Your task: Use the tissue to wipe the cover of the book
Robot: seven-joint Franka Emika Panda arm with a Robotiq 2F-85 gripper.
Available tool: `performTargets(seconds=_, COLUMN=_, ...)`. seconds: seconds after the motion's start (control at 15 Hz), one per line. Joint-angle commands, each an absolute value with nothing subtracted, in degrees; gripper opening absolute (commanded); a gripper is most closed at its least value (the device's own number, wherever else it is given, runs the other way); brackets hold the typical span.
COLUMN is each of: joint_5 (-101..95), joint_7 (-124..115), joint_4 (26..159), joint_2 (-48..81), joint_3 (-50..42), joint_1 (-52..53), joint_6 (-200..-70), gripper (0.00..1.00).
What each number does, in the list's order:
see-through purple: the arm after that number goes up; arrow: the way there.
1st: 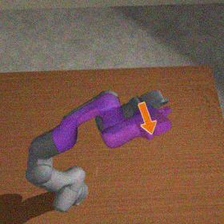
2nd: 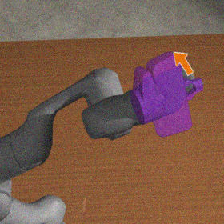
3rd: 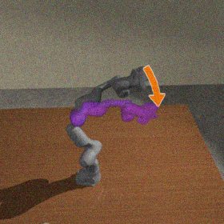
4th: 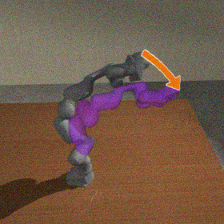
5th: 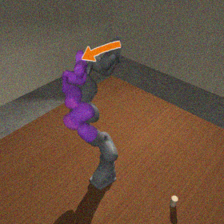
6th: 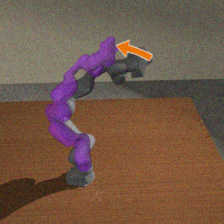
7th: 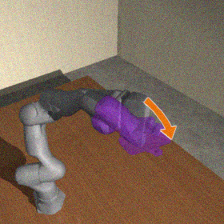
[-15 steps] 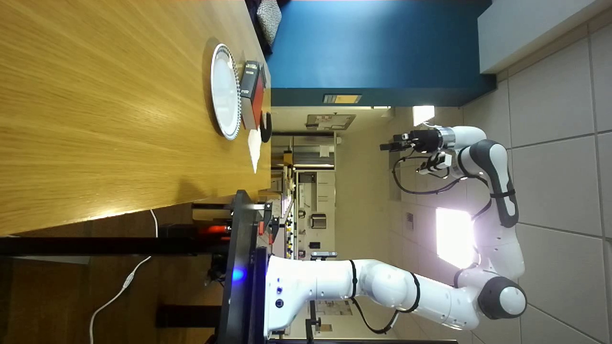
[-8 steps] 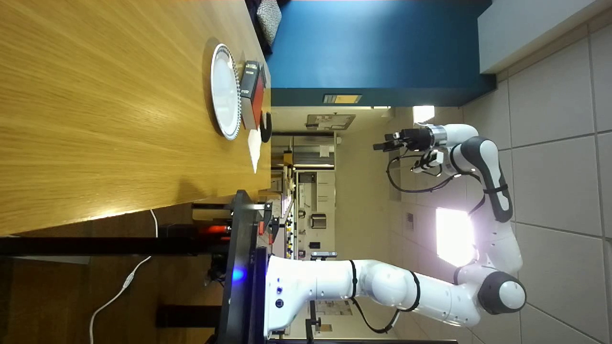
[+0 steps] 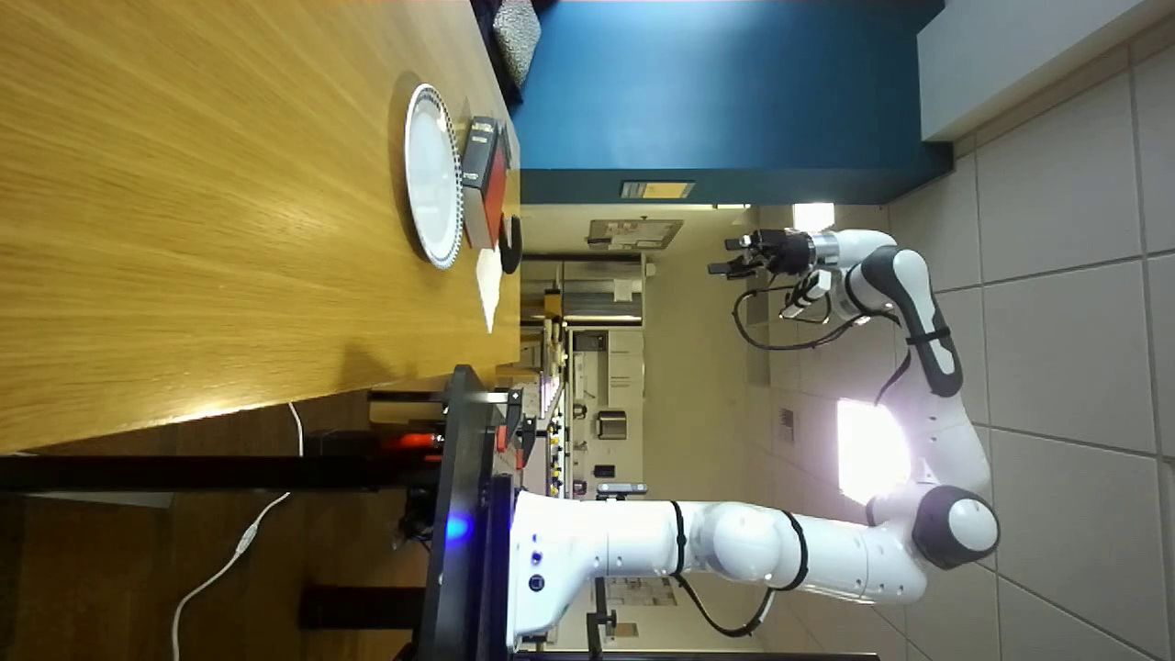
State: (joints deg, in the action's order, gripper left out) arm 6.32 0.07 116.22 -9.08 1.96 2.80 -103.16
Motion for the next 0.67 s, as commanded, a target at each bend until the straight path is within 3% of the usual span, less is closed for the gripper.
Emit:
performTargets(seconds=0.0, joint_5=5.38, joint_7=-2.45, joint_4=107.45, joint_2=-2.92, joint_3=1.10, joint_1=1.34, joint_6=-102.60, gripper=1.00)
performTargets(seconds=0.6, joint_5=6.10, joint_7=-1.80, joint_4=93.74, joint_2=8.96, joint_3=-2.82, joint_1=-2.79, joint_6=-100.94, gripper=1.00)
